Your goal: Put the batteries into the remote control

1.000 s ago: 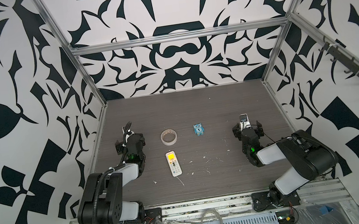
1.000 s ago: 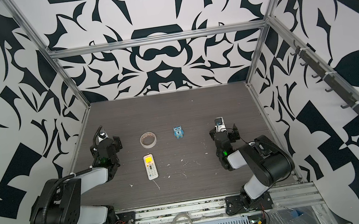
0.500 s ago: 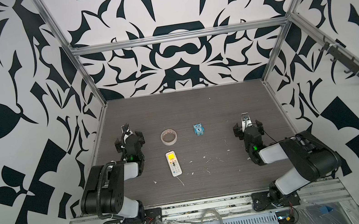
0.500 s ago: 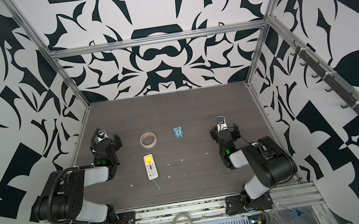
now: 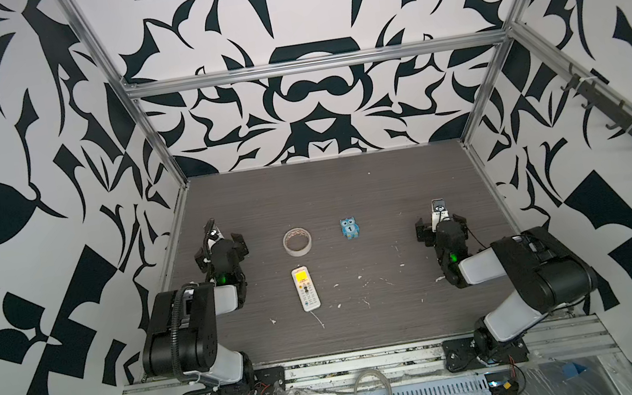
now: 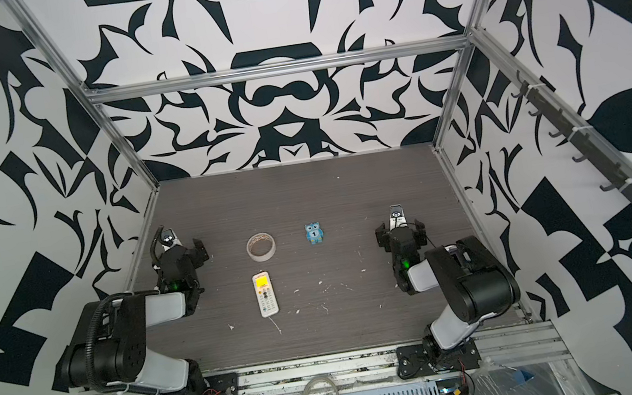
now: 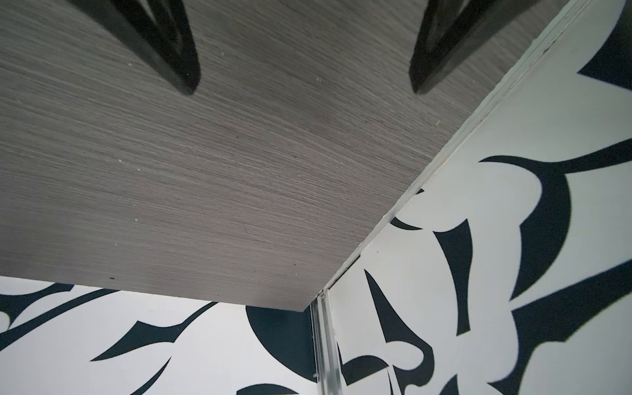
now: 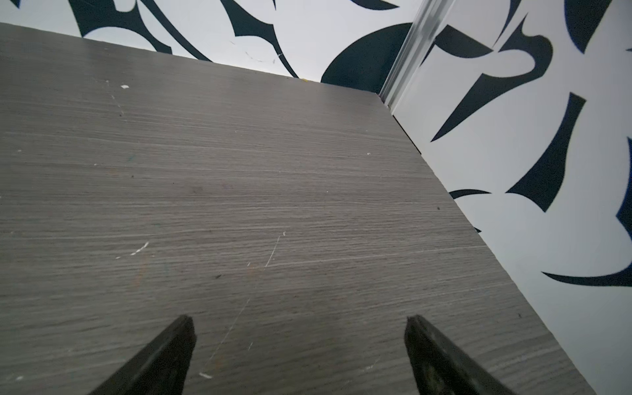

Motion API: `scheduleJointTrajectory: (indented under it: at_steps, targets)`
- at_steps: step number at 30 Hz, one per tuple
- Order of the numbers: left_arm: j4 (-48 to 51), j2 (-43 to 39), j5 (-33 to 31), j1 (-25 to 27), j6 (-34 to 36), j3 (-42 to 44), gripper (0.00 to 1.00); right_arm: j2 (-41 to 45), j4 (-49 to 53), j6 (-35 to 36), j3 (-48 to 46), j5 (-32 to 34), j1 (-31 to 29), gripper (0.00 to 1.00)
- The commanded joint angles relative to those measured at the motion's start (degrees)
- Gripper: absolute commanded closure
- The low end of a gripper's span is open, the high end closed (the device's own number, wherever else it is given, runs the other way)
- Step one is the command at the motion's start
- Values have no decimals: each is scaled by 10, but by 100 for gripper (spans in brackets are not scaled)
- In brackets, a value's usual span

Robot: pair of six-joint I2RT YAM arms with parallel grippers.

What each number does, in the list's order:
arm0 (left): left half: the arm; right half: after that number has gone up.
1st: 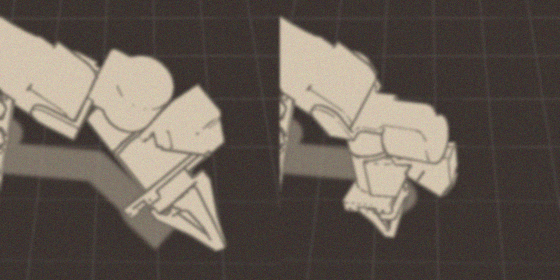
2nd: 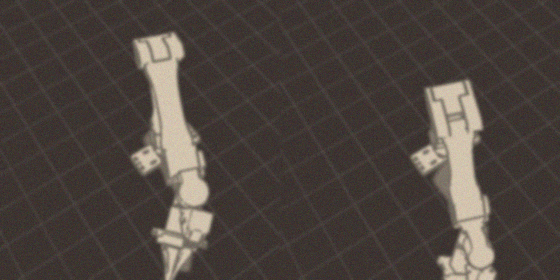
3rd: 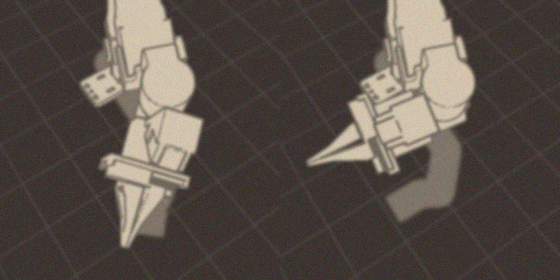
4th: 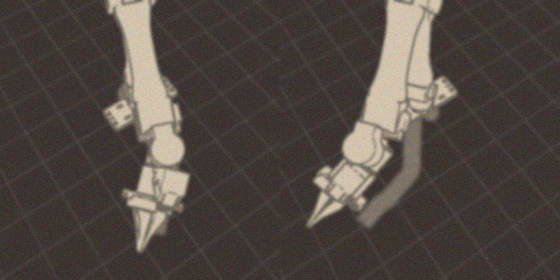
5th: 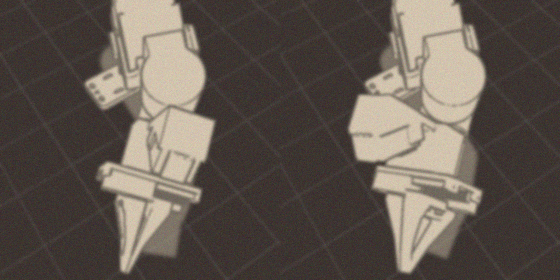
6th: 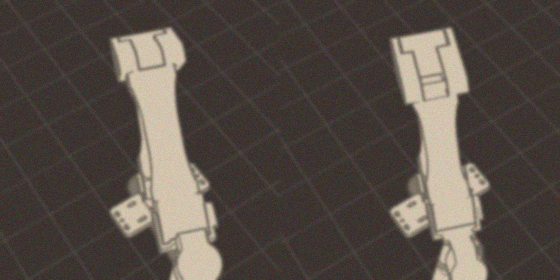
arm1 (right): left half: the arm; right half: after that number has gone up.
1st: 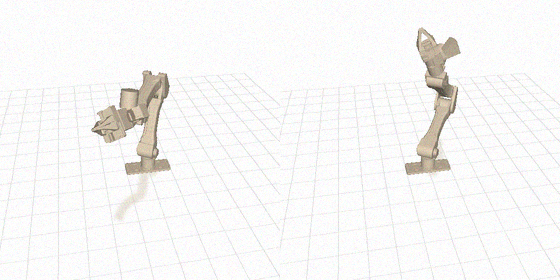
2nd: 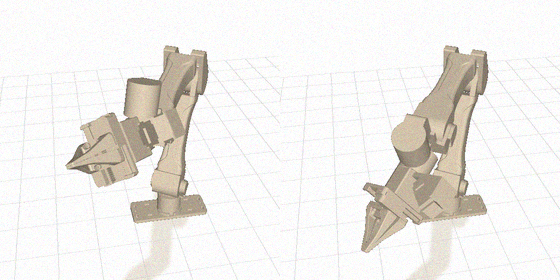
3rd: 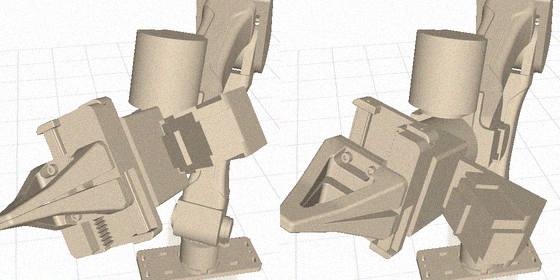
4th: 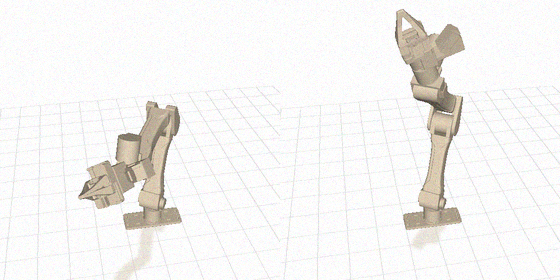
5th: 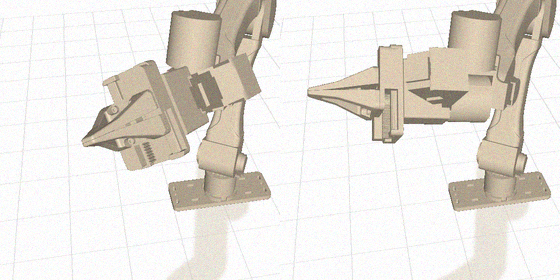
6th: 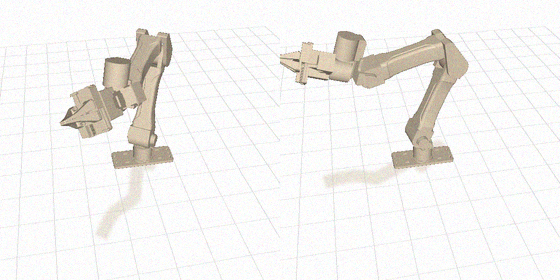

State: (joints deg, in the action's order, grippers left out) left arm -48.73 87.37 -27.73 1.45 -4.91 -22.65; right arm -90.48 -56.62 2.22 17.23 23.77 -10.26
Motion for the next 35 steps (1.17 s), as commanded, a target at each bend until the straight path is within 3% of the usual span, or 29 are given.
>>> scheduleJointTrajectory:
  at_steps: [1,11,13,16,19,21,24,35]
  targets:
    - [8,3,32,-8,-15,-13,1,6,8,-37,23,16,14,0]
    - [-3,4,57,-16,-21,0,1,8,8,-37,20,15,16,0]
    - [-121,39,55,-23,-14,33,1,9,7,-37,19,17,16,0]
    - [-22,8,64,-23,-33,12,1,8,8,-37,19,16,16,0]
    - [-96,34,57,-24,-16,27,1,8,7,-36,19,17,16,0]
    - [-48,17,61,-24,-30,18,1,8,7,-36,19,18,16,0]
    - [-85,29,56,-24,-23,26,1,8,8,-36,19,18,16,0]
    - [-76,26,57,-24,-26,24,1,7,7,-38,20,16,16,0]
